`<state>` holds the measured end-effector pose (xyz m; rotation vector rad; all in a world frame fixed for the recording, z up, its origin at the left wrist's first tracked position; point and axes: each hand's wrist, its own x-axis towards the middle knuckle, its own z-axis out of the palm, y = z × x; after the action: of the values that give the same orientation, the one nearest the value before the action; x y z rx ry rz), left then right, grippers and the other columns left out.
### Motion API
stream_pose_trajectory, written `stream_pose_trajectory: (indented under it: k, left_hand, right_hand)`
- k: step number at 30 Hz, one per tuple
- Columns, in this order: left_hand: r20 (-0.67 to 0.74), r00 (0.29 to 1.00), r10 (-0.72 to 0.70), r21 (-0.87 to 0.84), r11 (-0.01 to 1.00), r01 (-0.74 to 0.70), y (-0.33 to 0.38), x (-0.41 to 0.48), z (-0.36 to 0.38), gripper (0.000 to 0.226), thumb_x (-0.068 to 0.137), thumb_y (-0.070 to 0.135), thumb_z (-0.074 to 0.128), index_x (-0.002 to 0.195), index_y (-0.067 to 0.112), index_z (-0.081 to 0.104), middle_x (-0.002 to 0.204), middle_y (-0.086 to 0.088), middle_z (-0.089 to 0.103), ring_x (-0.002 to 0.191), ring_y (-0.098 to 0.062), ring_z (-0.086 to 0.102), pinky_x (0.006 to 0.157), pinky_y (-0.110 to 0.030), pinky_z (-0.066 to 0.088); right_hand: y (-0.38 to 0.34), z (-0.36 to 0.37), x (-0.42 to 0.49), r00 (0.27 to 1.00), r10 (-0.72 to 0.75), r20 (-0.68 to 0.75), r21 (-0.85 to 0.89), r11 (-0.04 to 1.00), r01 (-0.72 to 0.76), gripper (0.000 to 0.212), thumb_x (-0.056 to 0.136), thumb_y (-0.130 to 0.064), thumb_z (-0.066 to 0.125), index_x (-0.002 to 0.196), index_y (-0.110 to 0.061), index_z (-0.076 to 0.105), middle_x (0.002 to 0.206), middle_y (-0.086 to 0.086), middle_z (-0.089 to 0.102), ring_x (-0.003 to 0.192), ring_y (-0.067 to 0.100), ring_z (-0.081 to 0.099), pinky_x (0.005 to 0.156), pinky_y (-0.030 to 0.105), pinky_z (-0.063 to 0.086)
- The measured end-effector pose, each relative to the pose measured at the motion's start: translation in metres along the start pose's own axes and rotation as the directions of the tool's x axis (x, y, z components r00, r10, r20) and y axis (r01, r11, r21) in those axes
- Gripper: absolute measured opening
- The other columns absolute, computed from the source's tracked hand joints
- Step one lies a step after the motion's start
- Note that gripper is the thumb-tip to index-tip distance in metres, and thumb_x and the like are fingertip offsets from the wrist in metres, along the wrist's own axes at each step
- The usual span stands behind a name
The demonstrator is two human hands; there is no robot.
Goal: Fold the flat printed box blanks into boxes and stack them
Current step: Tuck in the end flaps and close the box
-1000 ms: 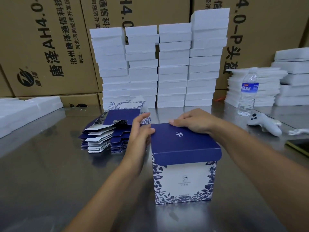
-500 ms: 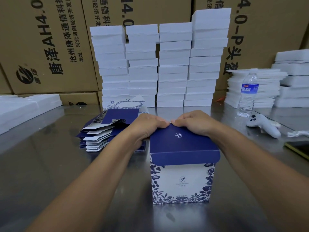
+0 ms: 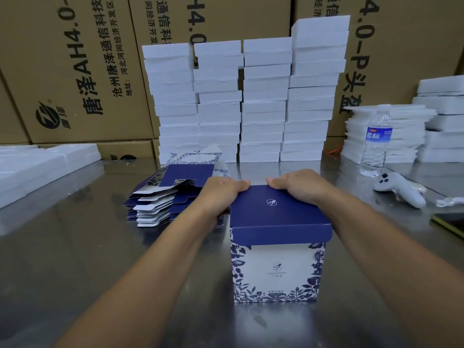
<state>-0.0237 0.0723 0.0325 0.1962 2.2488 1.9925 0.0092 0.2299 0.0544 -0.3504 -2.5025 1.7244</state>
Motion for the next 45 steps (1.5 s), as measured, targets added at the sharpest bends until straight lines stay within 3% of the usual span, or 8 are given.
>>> stream_pose_trajectory:
  k: [4,7,13,18,21,31,37,45]
  left_hand:
    - [-0.010,1.000,0.002,0.017,1.000,-0.002,0.001,0.000,0.000,0.022,0.088,0.022,0.066,0.073,0.011,0.054,0.076,-0.011,0.061,0.061,-0.021,0.057,0.065,-0.030,0.044]
    - [-0.014,1.000,-0.001,-0.007,1.000,0.001,-0.001,0.000,0.000,0.020,0.087,0.021,0.067,0.074,0.009,0.057,0.074,-0.010,0.064,0.058,-0.019,0.059,0.065,-0.030,0.047]
    - [-0.027,0.997,-0.067,-0.113,0.992,0.063,-0.004,-0.002,0.002,0.033,0.084,0.024,0.071,0.102,-0.003,0.068,0.090,-0.017,0.072,0.072,-0.027,0.065,0.080,-0.037,0.055]
    - [-0.010,0.995,-0.095,-0.203,0.975,0.091,-0.010,-0.004,0.001,0.021,0.086,0.025,0.069,0.087,0.004,0.069,0.075,-0.011,0.070,0.064,-0.024,0.064,0.068,-0.030,0.055]
    - [-0.011,0.997,-0.081,-0.247,0.966,0.075,-0.012,-0.005,0.002,0.022,0.087,0.024,0.067,0.095,0.003,0.066,0.083,-0.014,0.066,0.072,-0.027,0.062,0.072,-0.032,0.050]
    - [-0.031,0.998,-0.053,-0.212,0.976,0.045,-0.008,-0.007,0.004,0.018,0.089,0.024,0.064,0.092,0.007,0.057,0.079,-0.013,0.060,0.064,-0.025,0.057,0.062,-0.028,0.046]
    - [-0.089,0.996,-0.024,-0.202,0.979,0.006,-0.011,-0.007,0.005,0.022,0.090,0.030,0.061,0.090,0.013,0.047,0.085,-0.013,0.046,0.076,-0.025,0.044,0.070,-0.033,0.035]
    - [-0.116,0.991,0.067,-0.073,0.994,-0.076,-0.008,-0.009,-0.002,0.027,0.087,0.028,0.068,0.067,0.013,0.058,0.071,-0.003,0.066,0.055,-0.013,0.061,0.053,-0.022,0.047]
  right_hand:
    - [0.006,-0.005,-0.003,0.998,0.061,-0.011,0.124,0.990,-0.060,0.026,0.082,-0.028,0.073,0.077,-0.005,0.061,0.041,-0.001,0.061,0.031,0.010,0.056,0.028,0.012,0.033]
    - [0.012,-0.007,-0.006,0.995,0.100,0.022,0.260,0.960,-0.102,0.023,0.082,-0.026,0.073,0.080,-0.005,0.063,0.049,0.002,0.065,0.037,0.014,0.061,0.034,0.018,0.043]
    - [0.010,-0.008,-0.006,0.994,0.106,0.008,0.251,0.962,-0.105,0.026,0.083,-0.026,0.072,0.079,-0.002,0.061,0.045,0.002,0.063,0.035,0.014,0.059,0.032,0.018,0.041]
    - [0.011,-0.009,-0.010,0.993,0.116,-0.003,0.273,0.956,-0.110,0.027,0.084,-0.028,0.071,0.079,-0.004,0.061,0.044,0.002,0.063,0.034,0.014,0.059,0.030,0.016,0.039]
    - [0.013,-0.007,-0.012,0.991,0.125,-0.049,0.296,0.949,-0.105,0.025,0.084,-0.028,0.070,0.078,-0.007,0.059,0.039,-0.001,0.059,0.029,0.012,0.055,0.027,0.013,0.034]
    - [0.013,-0.006,-0.012,0.986,0.142,-0.088,0.349,0.931,-0.103,0.023,0.086,-0.024,0.068,0.077,-0.006,0.058,0.042,0.001,0.058,0.026,0.012,0.052,0.026,0.012,0.032]
    - [0.019,-0.003,-0.011,0.976,0.166,-0.142,0.392,0.915,-0.098,0.023,0.089,-0.024,0.063,0.076,-0.008,0.055,0.058,0.006,0.054,0.022,0.010,0.047,0.024,0.011,0.027]
    - [0.019,-0.004,-0.010,0.976,0.174,-0.131,0.398,0.911,-0.109,0.020,0.087,-0.024,0.065,0.080,-0.007,0.060,0.059,0.006,0.058,0.026,0.013,0.052,0.027,0.013,0.033]
